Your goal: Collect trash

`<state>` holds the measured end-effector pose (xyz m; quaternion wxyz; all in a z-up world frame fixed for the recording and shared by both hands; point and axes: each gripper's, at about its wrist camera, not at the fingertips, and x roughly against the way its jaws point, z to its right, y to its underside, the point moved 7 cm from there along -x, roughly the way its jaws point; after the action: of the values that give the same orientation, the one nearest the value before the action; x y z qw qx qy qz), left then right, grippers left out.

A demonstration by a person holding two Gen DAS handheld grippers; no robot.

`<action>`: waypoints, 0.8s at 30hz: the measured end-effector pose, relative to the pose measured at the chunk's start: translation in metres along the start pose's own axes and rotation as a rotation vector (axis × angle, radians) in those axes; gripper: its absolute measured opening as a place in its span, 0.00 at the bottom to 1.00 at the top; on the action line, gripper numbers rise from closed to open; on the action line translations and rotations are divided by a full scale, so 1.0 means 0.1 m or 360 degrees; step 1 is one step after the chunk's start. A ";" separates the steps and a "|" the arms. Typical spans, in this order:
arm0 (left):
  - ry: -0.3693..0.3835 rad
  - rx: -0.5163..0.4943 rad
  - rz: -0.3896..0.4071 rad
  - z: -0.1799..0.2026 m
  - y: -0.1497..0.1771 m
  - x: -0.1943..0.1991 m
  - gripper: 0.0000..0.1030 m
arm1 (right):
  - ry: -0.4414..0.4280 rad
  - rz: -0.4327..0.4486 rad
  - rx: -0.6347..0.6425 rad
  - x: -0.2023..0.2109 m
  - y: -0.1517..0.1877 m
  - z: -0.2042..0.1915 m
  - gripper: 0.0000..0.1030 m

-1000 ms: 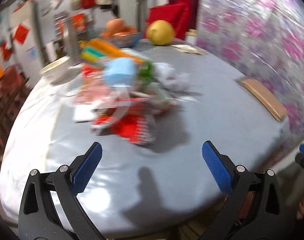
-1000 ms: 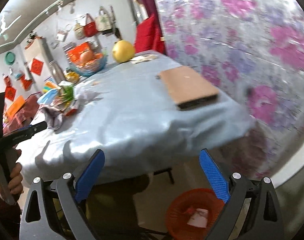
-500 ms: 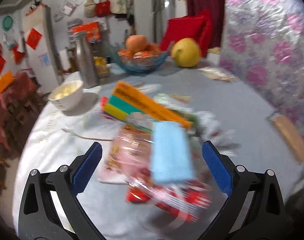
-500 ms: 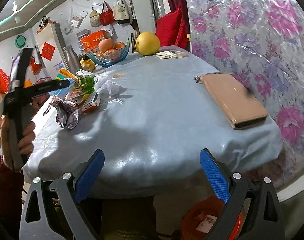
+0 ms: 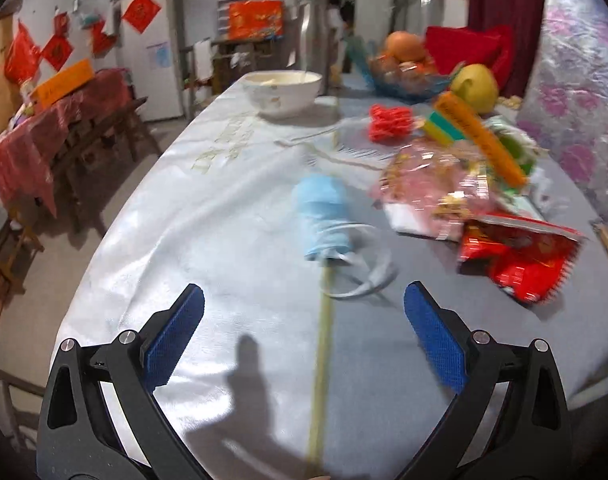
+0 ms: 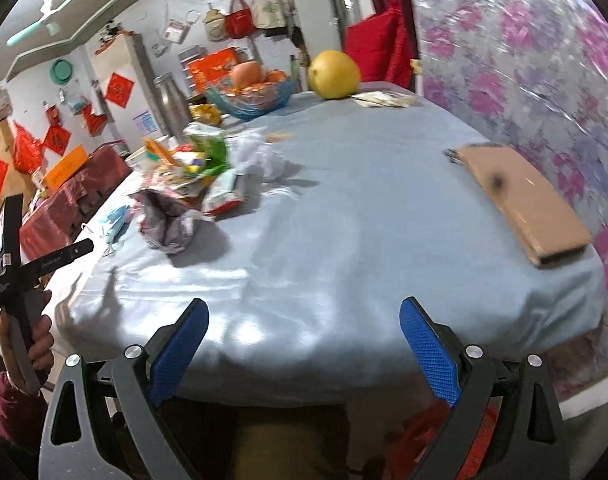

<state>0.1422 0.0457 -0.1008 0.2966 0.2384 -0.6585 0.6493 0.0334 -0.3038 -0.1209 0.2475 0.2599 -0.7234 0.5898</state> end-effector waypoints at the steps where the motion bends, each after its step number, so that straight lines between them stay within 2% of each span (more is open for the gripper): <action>1: 0.0006 -0.0018 0.0022 0.02 0.00 0.04 0.94 | -0.0019 0.0002 0.0027 -0.02 -0.03 -0.09 0.92; 4: 0.0005 -0.0053 0.0044 0.10 0.00 0.02 0.94 | -0.0074 0.0002 0.0088 -0.09 -0.10 -0.33 0.92; 11: 0.0043 -0.0015 -0.0041 0.04 0.10 -0.18 0.94 | -0.0192 -0.0003 0.0312 -0.50 -0.45 -1.07 0.92; 19: 0.0067 0.0056 -0.0072 -0.16 0.06 -0.26 0.94 | -0.0153 -0.0032 0.0399 -1.03 -0.77 -1.42 0.92; 21: 0.0077 0.0080 -0.0081 -0.19 0.02 -0.27 0.94 | -0.0134 -0.0042 0.0391 -1.12 -0.78 -1.43 0.75; 22: 0.0089 0.0092 -0.0085 -0.20 -0.01 -0.27 0.94 | -0.0154 -0.0069 0.0390 -1.15 -0.76 -1.44 0.43; 23: 0.0101 0.0101 -0.0089 -0.20 -0.04 -0.28 0.94 | -0.0200 -0.0111 0.0380 -1.19 -0.73 -1.46 0.20; 24: 0.0112 0.0111 -0.0095 -0.20 -0.09 -0.29 0.94 | -0.0252 -0.0124 0.0346 -1.17 -0.70 -1.45 0.20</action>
<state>0.1711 0.0631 -0.1153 0.3302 0.2452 -0.6173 0.6706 0.1750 -0.1639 -0.1216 0.1828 0.3589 -0.6619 0.6322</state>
